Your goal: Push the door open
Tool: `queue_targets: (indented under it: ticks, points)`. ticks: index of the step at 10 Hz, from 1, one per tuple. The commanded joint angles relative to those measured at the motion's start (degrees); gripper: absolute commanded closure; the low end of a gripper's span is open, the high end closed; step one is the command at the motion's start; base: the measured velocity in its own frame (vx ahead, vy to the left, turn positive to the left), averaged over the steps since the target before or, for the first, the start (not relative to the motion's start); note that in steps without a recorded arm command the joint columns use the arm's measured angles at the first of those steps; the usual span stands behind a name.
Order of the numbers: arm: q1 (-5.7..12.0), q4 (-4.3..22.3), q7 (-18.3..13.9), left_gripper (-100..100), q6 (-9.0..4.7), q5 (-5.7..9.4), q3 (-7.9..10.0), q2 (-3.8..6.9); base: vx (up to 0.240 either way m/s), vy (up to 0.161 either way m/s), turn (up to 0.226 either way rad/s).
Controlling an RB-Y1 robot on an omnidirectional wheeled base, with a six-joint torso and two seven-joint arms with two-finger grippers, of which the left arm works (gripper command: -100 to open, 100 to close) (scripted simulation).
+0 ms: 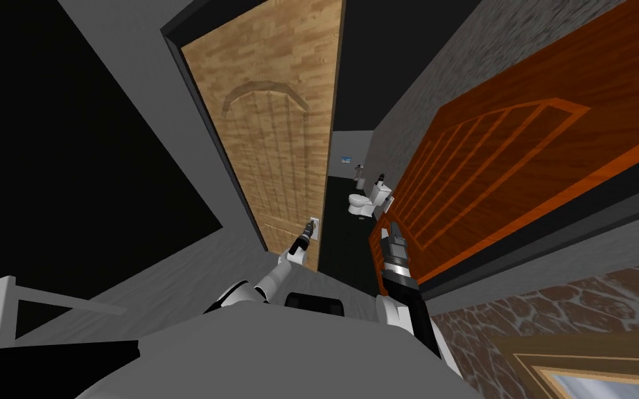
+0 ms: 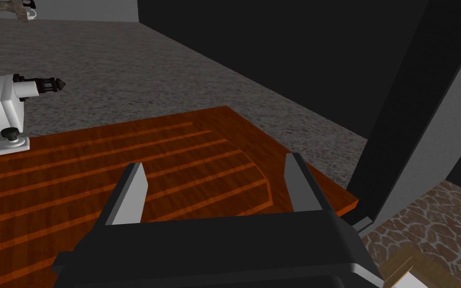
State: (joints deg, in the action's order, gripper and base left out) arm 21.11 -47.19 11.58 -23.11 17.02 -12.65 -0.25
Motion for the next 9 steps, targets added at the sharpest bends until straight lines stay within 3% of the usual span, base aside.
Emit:
queue_targets:
  ticks: [1,5,8,9]
  points:
    - [0.81,0.22,0.09,100,-0.61,0.18,0.9,0.79,0.121,-0.09,0.028]
    - [0.88,0.44,0.42,100,-0.7,0.51,2.32,1.87,0.151,-0.093,0.038]
    - [0.98,0.78,0.94,100,-0.84,1.03,4.54,3.1,0.156,-0.085,0.102]
    - [1.02,0.84,0.74,-100,-0.58,1.03,3.86,3.01,-0.02,-0.073,0.066]
